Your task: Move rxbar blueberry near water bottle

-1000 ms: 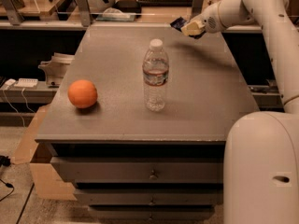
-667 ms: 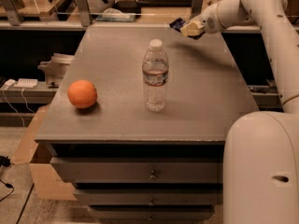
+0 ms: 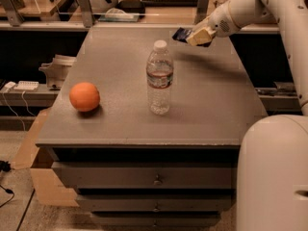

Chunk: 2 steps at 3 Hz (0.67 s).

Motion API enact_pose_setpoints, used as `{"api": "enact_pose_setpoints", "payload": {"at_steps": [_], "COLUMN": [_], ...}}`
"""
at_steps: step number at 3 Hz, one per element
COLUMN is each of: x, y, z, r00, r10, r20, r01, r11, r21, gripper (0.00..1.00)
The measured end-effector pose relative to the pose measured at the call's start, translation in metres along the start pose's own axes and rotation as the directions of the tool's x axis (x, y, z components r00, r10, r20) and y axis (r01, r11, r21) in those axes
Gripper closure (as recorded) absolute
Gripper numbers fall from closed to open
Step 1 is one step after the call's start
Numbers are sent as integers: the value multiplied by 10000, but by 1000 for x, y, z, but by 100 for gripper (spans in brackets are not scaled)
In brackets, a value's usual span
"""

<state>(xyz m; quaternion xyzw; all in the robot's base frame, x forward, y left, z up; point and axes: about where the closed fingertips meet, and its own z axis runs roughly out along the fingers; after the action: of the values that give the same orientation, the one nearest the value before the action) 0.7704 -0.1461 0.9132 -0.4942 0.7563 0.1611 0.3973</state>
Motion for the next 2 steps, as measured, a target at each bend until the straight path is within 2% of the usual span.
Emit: {"api": "enact_pose_setpoints", "payload": {"at_steps": [1,2], "x": [17,43], "y": [44,84], "z": [-8,-5], "r00": [9965,9939], "r10": [-536,-578], "r20": [-644,-938], "r01": [456,341], "r11": [9916,9710], "r21": [-1209,-2365], "gripper": [100,100]}}
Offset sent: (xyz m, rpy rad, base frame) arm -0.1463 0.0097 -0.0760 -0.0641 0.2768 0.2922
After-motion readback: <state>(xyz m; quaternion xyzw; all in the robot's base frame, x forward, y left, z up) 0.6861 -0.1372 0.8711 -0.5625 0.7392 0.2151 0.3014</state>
